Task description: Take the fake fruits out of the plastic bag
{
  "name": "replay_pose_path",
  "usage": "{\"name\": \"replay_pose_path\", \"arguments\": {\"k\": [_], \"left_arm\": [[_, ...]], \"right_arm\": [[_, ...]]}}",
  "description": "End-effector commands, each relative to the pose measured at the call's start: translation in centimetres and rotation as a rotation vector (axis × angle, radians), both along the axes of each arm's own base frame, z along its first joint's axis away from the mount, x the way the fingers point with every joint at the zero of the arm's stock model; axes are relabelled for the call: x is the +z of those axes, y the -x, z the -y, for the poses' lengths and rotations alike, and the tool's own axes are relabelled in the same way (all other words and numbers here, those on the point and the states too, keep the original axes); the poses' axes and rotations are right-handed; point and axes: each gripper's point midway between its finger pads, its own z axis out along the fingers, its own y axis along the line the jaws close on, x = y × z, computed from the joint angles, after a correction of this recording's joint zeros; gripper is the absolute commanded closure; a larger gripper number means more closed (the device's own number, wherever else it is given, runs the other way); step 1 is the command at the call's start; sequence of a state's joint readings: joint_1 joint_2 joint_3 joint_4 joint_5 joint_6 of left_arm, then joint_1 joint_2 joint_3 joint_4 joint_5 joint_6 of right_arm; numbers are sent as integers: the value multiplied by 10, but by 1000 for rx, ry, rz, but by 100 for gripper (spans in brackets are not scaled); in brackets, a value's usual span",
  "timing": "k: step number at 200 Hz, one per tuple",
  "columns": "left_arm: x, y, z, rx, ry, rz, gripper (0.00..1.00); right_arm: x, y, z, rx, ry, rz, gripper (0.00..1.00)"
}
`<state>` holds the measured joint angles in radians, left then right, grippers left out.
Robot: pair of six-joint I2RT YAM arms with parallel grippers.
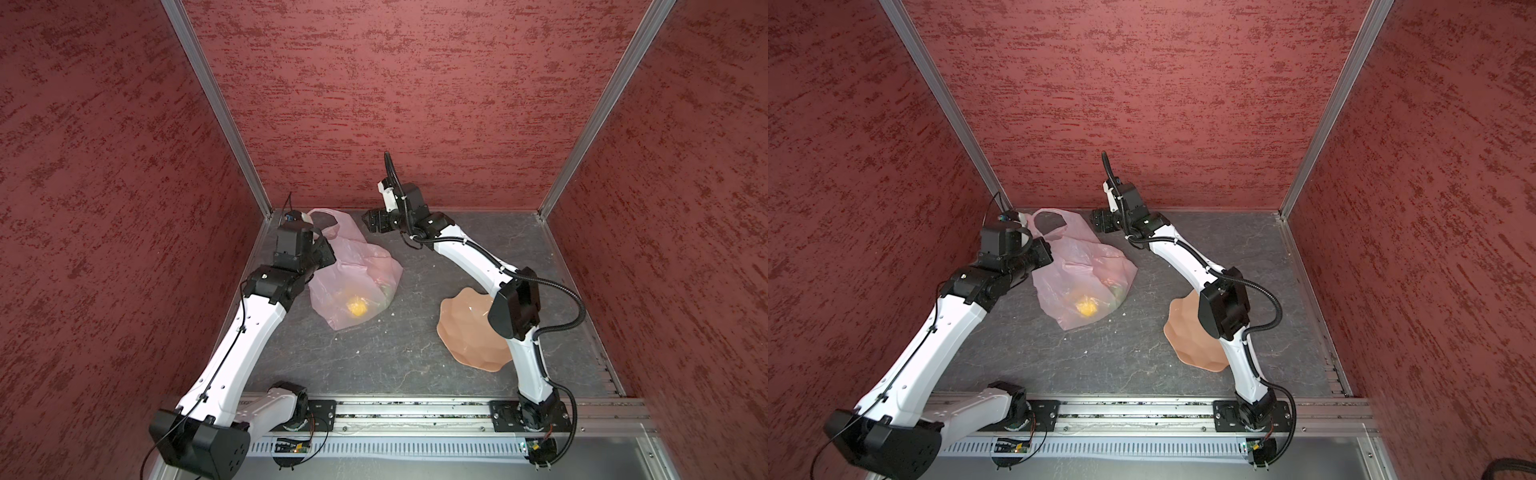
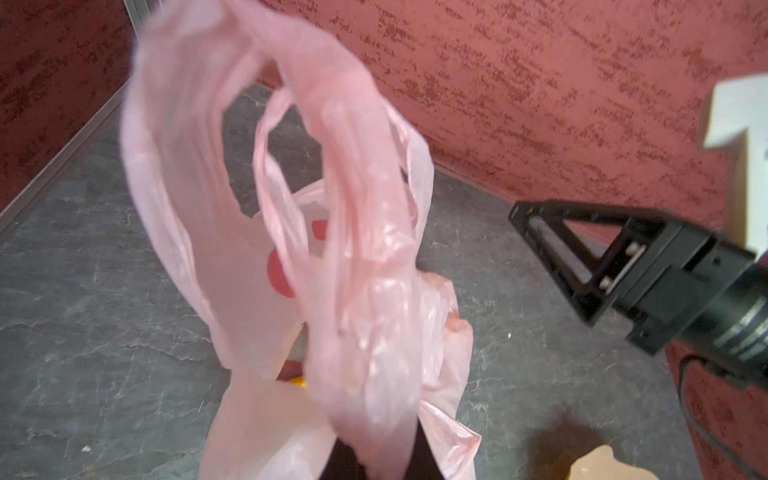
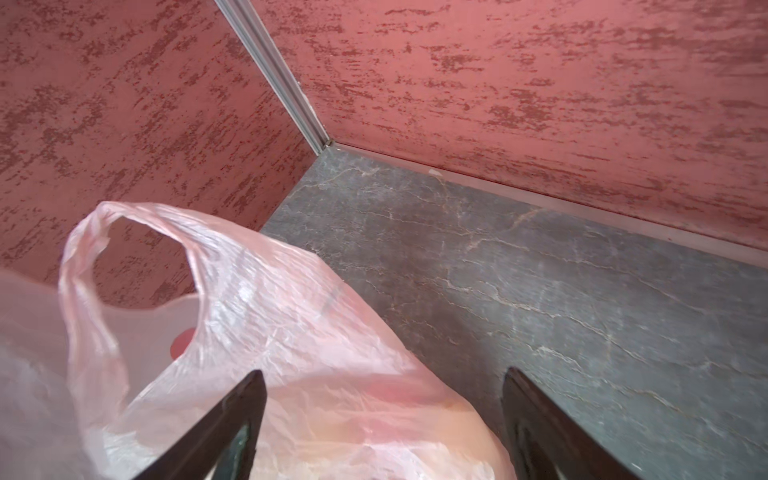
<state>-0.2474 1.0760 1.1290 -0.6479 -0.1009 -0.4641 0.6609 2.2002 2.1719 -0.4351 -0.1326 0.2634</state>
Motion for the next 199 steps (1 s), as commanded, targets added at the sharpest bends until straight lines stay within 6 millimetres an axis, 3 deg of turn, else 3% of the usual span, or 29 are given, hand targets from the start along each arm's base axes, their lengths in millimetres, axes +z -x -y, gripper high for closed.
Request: {"name": "replay_pose_path", "arguments": {"k": [1,68,175,199], "left_arm": [[-1,10,8,-18,61,53,91],[-11,33,35,-104,90,149,93],[-18,76,73,-267,100,243,96],[-18,81,75,-281,95,255,97]], "right_arm": [[6,18,-22,99,39,38,10],[8,46,-60,159,103,125,8],[-2,6,-62,-21,125,173,7],[-8,-3,-64,-43,114,173,13]]}}
